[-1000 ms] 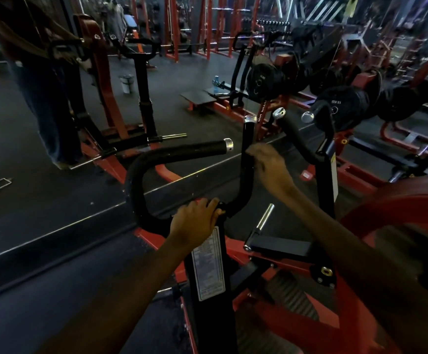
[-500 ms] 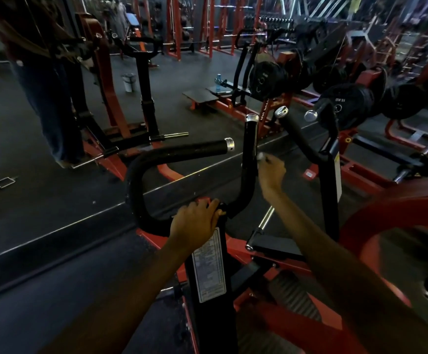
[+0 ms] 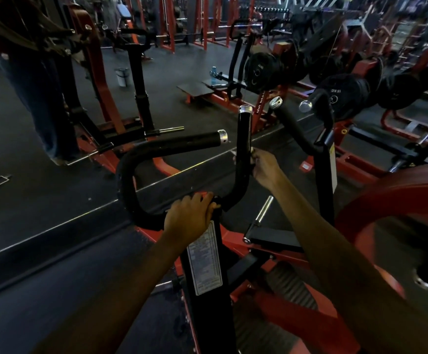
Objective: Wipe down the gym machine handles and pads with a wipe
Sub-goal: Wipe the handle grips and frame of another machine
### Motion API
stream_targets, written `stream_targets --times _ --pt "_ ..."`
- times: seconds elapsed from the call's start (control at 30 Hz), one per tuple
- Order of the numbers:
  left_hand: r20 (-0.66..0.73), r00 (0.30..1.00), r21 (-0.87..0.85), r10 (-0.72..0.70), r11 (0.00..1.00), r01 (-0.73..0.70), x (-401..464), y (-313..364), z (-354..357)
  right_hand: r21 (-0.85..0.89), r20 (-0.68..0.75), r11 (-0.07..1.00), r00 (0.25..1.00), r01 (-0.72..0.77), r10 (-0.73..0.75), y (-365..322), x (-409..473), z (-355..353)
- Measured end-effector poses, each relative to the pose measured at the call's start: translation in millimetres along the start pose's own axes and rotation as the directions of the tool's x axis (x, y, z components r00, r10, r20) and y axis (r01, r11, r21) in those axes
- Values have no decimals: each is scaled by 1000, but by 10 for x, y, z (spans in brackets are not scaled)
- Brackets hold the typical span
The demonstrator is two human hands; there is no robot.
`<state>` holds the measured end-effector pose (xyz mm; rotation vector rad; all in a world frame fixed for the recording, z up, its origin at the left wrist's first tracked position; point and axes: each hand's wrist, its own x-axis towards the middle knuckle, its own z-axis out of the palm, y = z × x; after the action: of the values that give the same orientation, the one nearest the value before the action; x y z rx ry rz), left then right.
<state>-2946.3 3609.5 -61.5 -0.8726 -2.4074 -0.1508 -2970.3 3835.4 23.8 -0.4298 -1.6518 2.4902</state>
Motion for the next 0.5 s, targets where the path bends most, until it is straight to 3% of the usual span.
stream_targets --times 0.13,0.23,0.3,0.37,0.43,0.5 --pt "-10 1000 -16 -3 1000 3 0 14 -18 -87 -23 990 994 -113 111 306 -306 -83" --pt "-20 1000 -9 -7 1000 6 -3 18 -34 -411 -49 899 989 -149 142 208 -526 -76" --pt "-14 1000 -24 -11 1000 10 -3 17 -30 -711 -217 697 971 -87 -100 5 -482 -32" --pt "1 1000 -35 -16 999 16 -4 12 -20 -793 -175 586 860 165 -479 -219 -331 62" --pt "9 1000 -31 -20 999 21 -4 6 -20 -877 116 278 735 391 -668 -379 -144 172" --pt "9 1000 -30 -17 999 17 -6 -2 -24 -886 435 -99 739 453 -515 -445 20 214"
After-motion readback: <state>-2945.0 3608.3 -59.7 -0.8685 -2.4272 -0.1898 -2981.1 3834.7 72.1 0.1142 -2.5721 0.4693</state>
